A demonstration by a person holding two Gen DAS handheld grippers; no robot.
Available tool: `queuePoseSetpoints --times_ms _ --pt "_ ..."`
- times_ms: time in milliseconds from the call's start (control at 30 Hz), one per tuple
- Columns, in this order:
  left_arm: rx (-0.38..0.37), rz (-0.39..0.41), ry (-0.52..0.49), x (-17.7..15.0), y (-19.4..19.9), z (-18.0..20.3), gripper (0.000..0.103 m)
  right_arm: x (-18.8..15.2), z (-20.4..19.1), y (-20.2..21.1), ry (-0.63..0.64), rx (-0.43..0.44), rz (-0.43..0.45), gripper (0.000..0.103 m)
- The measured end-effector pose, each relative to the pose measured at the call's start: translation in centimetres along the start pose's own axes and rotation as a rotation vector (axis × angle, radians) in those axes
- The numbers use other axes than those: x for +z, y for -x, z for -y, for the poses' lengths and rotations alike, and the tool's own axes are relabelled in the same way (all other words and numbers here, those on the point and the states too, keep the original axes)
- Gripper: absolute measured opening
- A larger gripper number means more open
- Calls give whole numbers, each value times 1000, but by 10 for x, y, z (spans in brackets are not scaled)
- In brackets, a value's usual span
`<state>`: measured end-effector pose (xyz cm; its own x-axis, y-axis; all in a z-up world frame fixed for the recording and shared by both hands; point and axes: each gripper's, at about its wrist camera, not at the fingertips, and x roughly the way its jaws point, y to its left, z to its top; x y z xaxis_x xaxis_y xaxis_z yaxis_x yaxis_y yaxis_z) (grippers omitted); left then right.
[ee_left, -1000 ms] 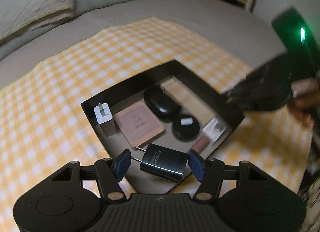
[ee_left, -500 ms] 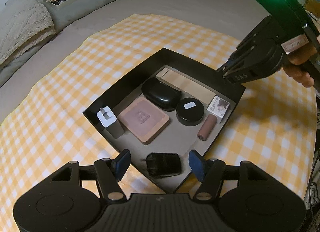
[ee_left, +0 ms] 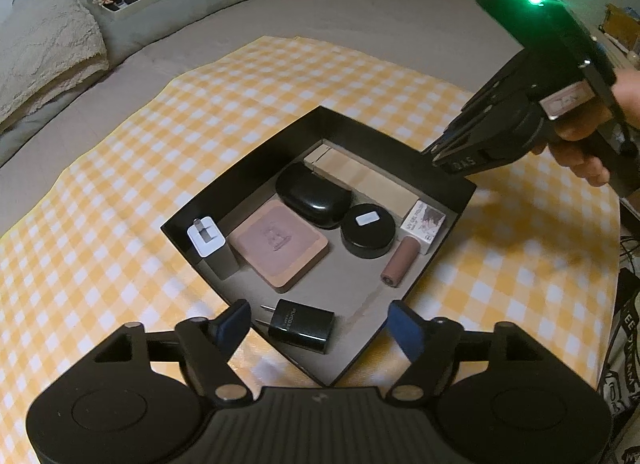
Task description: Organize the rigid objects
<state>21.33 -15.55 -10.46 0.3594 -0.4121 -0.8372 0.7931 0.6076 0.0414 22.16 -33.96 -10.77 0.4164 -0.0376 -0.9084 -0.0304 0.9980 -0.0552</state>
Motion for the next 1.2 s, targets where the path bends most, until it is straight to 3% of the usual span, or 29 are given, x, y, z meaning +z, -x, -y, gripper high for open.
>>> queuePoseSetpoints --times_ms 67,267,400,567,833,1067,1200 --pt "4 16 0 -1 4 2 89 0 2 0 -14 6 -2 4" --pt "-26 90 90 -5 24 -3 102 0 5 0 -43 15 -1 4" --pt "-25 136 152 -13 39 -9 103 -1 5 0 -29 14 6 4" --pt "36 163 226 -31 56 -25 103 -2 1 2 -25 -2 16 4" --pt "152 97 370 -77 67 -65 103 -1 -4 2 -18 -29 23 4" --pt "207 -5 317 -114 53 -83 103 -3 -6 4 -10 -38 21 4" --pt "207 -41 340 -127 42 -90 103 -4 -6 5 -10 -38 18 4"
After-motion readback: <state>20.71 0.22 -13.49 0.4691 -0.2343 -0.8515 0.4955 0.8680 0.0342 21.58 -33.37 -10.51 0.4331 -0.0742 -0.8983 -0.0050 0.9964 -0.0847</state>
